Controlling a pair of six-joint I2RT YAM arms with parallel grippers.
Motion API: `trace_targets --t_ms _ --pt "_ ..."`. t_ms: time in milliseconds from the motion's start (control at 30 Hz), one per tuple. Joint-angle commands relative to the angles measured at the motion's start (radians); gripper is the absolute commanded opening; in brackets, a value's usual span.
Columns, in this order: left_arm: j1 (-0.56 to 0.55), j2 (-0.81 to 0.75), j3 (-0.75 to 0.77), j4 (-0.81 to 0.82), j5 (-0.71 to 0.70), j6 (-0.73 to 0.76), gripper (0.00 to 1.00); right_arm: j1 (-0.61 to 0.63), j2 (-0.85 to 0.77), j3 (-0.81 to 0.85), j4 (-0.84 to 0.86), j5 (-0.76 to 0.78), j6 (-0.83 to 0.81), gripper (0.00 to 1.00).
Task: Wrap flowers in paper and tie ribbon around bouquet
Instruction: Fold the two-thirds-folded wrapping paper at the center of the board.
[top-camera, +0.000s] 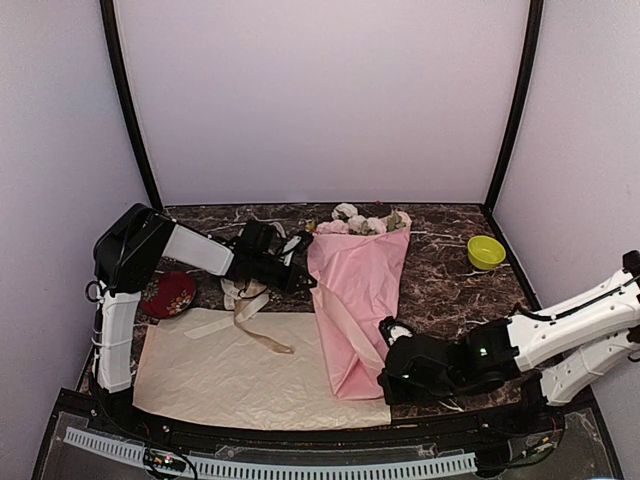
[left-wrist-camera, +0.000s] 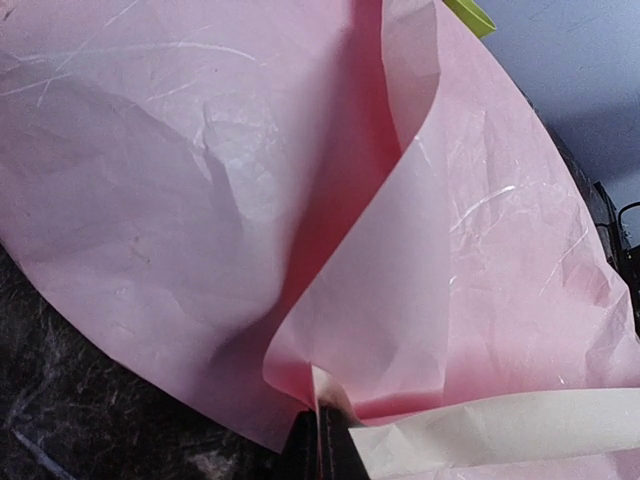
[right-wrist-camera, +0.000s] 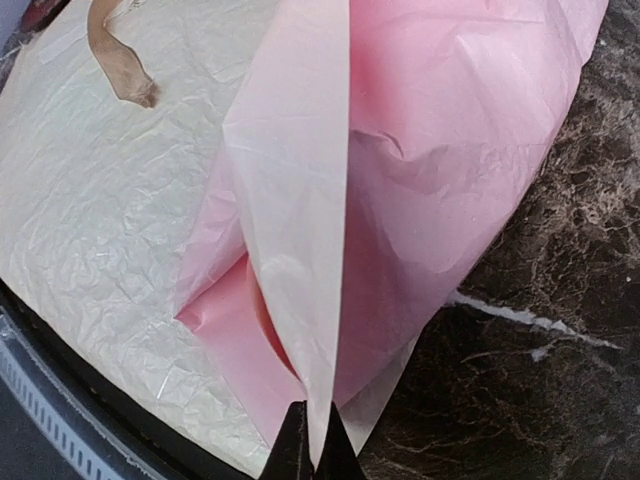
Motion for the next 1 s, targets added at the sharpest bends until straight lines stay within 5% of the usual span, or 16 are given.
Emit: trace_targets --t_ms 0,200,300,533,700,867,967 --pt "0.006 0.007 0.036 -0.031 -0.034 0.019 0.0 0.102 0.174 0.177 -0.312 0.176 0.047 0.0" --pt "0.009 0.017 0.062 -0.059 -0.053 0.035 0.0 0.197 0.476 0.441 -0.585 0.234 -0.009 0.0" --pt "0.011 0.023 0.063 -0.059 -0.053 0.038 0.0 0.197 0.47 0.429 -0.56 0.207 -0.054 0.01" --pt "0.014 0.027 0.063 -0.056 -0.049 0.042 0.0 0.198 0.248 0.318 -0.157 -0.041 -0.32 0.41" --pt "0.014 0.028 0.056 -0.045 -0.041 0.038 0.0 0.17 0.156 0.327 -0.131 -0.135 -0.396 0.59" --pt "0.015 0.03 0.056 -0.05 -0.042 0.043 0.0 -0.027 0.021 0.222 -0.047 -0.262 -0.372 0.53" --pt "0.015 0.029 0.058 -0.056 -0.042 0.044 0.0 -0.18 -0.024 0.168 -0.015 -0.272 -0.3 0.32"
